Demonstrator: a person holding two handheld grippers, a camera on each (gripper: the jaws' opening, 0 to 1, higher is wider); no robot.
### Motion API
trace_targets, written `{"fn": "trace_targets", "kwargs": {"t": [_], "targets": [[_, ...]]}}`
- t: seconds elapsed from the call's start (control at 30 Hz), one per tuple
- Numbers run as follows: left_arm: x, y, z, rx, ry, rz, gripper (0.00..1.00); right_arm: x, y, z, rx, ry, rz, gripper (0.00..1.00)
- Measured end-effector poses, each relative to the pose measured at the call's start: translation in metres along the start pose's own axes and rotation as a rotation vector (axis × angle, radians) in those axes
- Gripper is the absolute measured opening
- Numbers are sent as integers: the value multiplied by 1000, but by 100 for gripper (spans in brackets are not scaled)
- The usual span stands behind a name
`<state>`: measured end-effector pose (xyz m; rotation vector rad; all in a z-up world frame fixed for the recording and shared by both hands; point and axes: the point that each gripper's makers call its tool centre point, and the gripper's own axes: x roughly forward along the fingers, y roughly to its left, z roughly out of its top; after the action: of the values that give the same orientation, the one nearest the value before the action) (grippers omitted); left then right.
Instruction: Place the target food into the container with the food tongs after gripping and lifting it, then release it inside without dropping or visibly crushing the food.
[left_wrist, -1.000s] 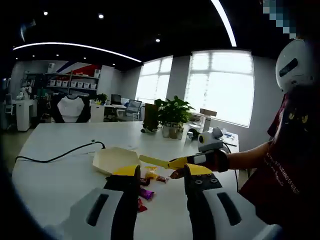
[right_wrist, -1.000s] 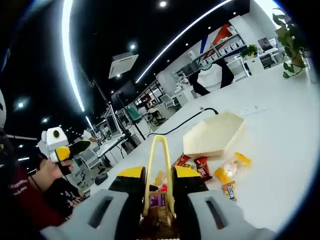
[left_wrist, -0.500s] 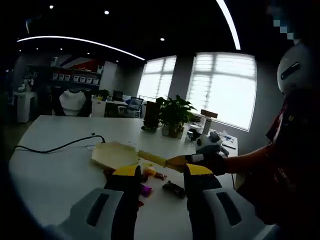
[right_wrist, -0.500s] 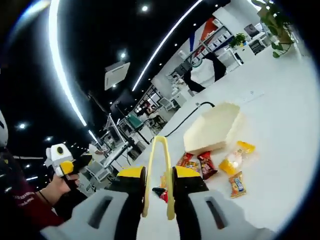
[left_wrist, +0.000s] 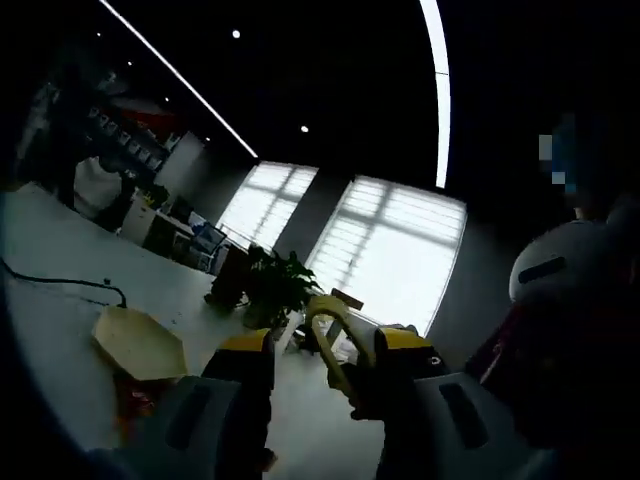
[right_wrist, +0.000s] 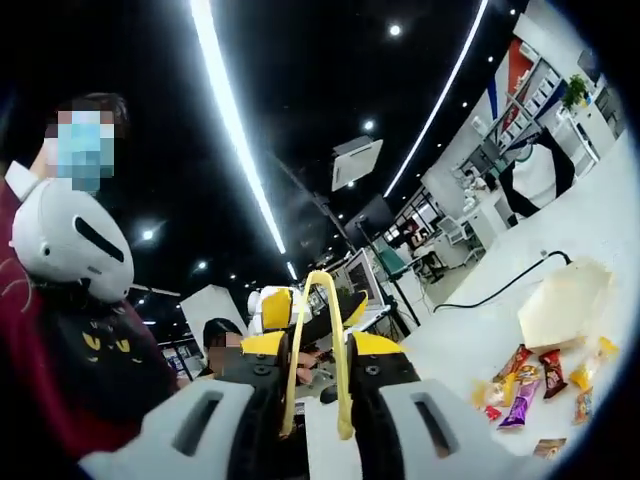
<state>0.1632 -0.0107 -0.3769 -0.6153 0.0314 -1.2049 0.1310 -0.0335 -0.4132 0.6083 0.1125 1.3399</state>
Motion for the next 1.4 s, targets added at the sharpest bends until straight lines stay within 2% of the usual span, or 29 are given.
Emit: {"fn": "trace_targets", "kwargs": {"t": [0.03,0.1,0.13,0.23,0.27,0.3,0.33,0.37,0.4,0.43,0.5,0.53,0.67,0.8,0.87,0.93,1.13,1.27,1.33,1.37,1.4], "targets": [[3,-5,3,1,-9,-24,37,1,3,0,-5,3,8,21],[5,-8,2,40,13,-50,24,1,5,0,-25,9,7,21],[5,-8,4,33,11,-63,23,0,1,2,-56,10,-5,23],[5,-8,0,33,53,-70,21,-1,-1,1,-42,28,-17,29],[5,-8,-2,56,81,-76,21,-2,-8,-7,-131,108,-60,29],[5,-9,-4,89,118,-83,20,-2,-11,-10,-180,142,-83,25],[5,-3,-8,165,174,-60,20,0,-12,-15,-230,195,-90,25],[4,-1,-13,215,238,-52,20,1,-13,-19,-251,236,-99,23],[6,-3,-14,227,262,-60,20,3,-12,-19,-267,253,-98,23],[6,-10,-15,236,293,-97,20,5,-11,-19,-267,249,-95,25],[8,-14,-14,267,320,-120,20,8,-9,-25,-296,301,-75,35],[8,-15,-15,294,354,-132,20,9,-10,-29,-320,335,-72,37],[12,-29,-18,385,426,-212,20,15,-5,-41,-309,401,1,39],[14,-51,-23,434,479,-327,20,19,-1,-50,-354,466,71,37],[13,-52,-29,458,529,-348,19,21,1,-52,-400,493,94,29],[12,-54,-37,469,580,-365,19,21,-1,-58,-431,545,97,29],[12,-54,-44,489,630,-389,19,22,-2,-67,-434,566,87,29],[13,-54,-42,495,616,-400,19,23,-4,-64,-418,522,71,29],[13,-53,-39,497,604,-395,19,24,-5,-59,-364,472,50,29],[13,-52,-38,500,598,-390,19,23,-5,-55,-309,441,36,30],[12,-51,-36,498,593,-388,19,24,-5,-54,-296,429,32,30]]}}
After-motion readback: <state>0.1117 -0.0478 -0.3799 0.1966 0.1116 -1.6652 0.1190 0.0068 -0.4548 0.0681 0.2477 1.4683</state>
